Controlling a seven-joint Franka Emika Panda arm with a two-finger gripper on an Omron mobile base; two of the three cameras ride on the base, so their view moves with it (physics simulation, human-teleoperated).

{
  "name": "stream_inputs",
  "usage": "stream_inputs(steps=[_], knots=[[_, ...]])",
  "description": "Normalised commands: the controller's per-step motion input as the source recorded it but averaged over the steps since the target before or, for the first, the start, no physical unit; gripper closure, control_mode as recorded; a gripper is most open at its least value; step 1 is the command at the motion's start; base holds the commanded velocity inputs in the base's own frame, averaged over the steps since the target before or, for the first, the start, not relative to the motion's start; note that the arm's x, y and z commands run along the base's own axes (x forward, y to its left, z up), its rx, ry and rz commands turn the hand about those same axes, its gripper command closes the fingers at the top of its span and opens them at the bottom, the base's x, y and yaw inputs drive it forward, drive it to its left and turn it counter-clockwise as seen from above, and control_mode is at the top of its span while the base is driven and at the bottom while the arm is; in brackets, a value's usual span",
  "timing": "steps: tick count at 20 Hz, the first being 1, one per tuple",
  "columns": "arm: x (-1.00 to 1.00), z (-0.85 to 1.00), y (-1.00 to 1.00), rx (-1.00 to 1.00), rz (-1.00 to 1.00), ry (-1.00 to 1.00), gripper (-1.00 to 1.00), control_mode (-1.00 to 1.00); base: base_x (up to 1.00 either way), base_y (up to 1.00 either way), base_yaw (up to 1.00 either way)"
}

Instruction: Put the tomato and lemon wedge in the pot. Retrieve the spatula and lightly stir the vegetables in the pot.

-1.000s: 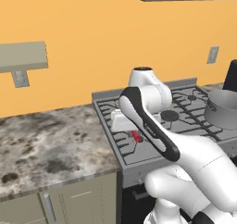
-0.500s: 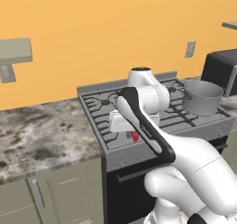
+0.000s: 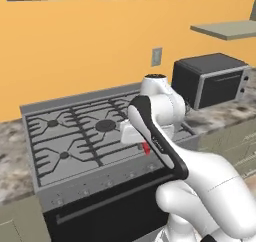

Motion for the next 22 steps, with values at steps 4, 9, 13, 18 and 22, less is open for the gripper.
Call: stream_inputs(steps=[4, 9, 13, 18, 22], knots=[[0.0, 0.0, 0.0, 0.0, 0.0, 0.0, 1.0, 1.0, 0.02, -0.85, 0.08], [0.0, 0.0, 0.0, 0.0, 0.0, 0.0, 1.0, 1.0, 0.19, -0.79, 0.15], [0.0, 0.0, 0.0, 0.0, 0.0, 0.0, 1.0, 1.0, 0.17, -0.62, 0.15], [0.0, 0.0, 0.0, 0.0, 0.0, 0.0, 1.0, 1.0, 0.22, -0.25, 0.33], [0.0, 0.0, 0.0, 0.0, 0.0, 0.0, 1.0, 1.0, 0.54, -0.5, 0.26]])
